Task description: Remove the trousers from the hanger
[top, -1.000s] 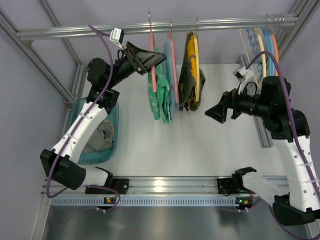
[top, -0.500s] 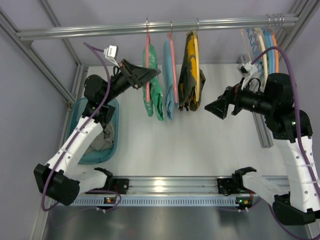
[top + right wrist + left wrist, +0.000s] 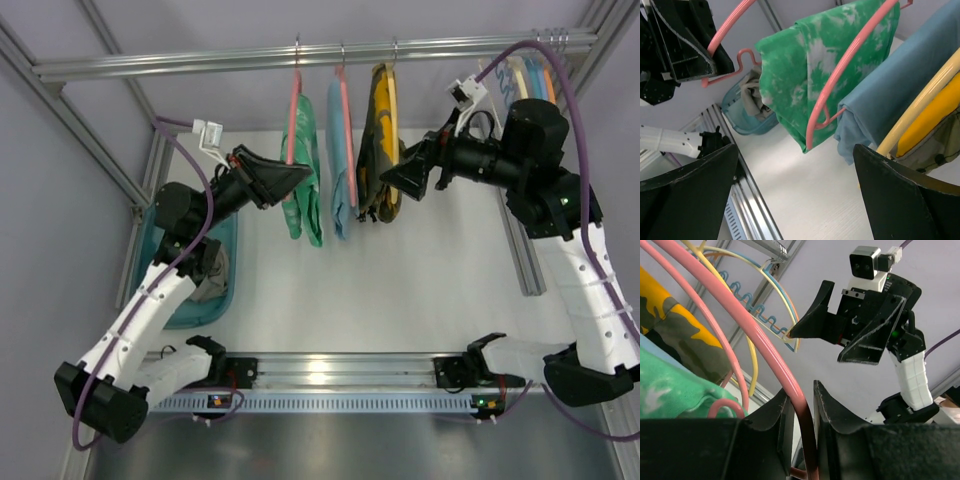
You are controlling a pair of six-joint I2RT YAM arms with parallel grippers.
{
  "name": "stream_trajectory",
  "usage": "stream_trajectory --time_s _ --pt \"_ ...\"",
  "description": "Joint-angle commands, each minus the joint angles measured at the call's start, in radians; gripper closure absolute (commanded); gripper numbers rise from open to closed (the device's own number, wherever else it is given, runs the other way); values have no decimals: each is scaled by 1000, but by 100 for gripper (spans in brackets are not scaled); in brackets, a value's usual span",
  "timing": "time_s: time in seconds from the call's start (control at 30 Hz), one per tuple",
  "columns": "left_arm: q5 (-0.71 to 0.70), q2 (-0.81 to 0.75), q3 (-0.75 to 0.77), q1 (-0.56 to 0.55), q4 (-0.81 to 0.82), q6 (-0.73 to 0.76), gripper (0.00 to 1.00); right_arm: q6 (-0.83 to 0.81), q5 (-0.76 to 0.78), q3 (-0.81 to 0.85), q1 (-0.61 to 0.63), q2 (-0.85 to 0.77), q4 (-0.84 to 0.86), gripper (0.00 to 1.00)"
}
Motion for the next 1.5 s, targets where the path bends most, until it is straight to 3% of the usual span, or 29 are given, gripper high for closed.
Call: stream_trajectory --time_s 0.0,0.17,0.4,0.7,1.23,1.47 --pt "7 68 132 -14 158 -12 100 -46 33 54 39 15 14 1" --pt "-5 173 270 -14 220 -170 100 -57 48 54 42 9 5 1" --pt "-15 175 373 -16 225 -117 100 -62 51 37 43 0 6 1" --pt "-47 89 377 -16 205 -40 100 -59 45 62 53 9 9 1" --pt "50 -123 118 -16 205 170 100 -23 46 192 114 134 51 1" --pt "99 -180 5 -17 204 265 100 157 40 290 180 243 164 1"
